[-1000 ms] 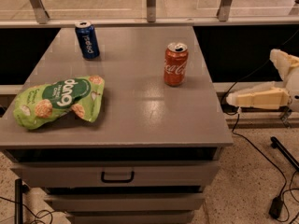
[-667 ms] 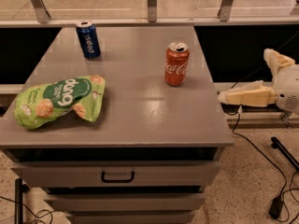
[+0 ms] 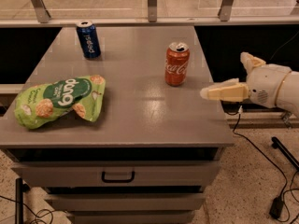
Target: Move coke can near pepsi can
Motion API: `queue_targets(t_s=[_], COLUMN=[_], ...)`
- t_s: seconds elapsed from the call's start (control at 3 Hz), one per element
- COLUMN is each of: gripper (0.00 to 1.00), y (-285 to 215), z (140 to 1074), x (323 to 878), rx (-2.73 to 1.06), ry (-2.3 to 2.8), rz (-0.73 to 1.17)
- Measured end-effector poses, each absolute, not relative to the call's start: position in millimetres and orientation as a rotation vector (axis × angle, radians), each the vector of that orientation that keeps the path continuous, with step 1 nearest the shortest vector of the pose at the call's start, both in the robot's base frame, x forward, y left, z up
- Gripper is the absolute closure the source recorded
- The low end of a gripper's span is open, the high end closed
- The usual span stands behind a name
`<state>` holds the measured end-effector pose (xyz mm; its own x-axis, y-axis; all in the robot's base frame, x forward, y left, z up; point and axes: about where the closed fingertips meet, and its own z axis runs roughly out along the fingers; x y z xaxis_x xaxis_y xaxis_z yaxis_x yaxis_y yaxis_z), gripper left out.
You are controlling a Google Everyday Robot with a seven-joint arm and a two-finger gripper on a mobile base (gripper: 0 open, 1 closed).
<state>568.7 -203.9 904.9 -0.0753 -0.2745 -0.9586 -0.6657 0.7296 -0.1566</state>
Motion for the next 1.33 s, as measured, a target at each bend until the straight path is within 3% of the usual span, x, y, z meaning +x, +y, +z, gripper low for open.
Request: queue_targets(t_s=[1.33], gripper=[0.0], y=[-125.5], z=[878.5], x=[624.0], rx=[-0.827], ry=[1.621], rz=[0.577])
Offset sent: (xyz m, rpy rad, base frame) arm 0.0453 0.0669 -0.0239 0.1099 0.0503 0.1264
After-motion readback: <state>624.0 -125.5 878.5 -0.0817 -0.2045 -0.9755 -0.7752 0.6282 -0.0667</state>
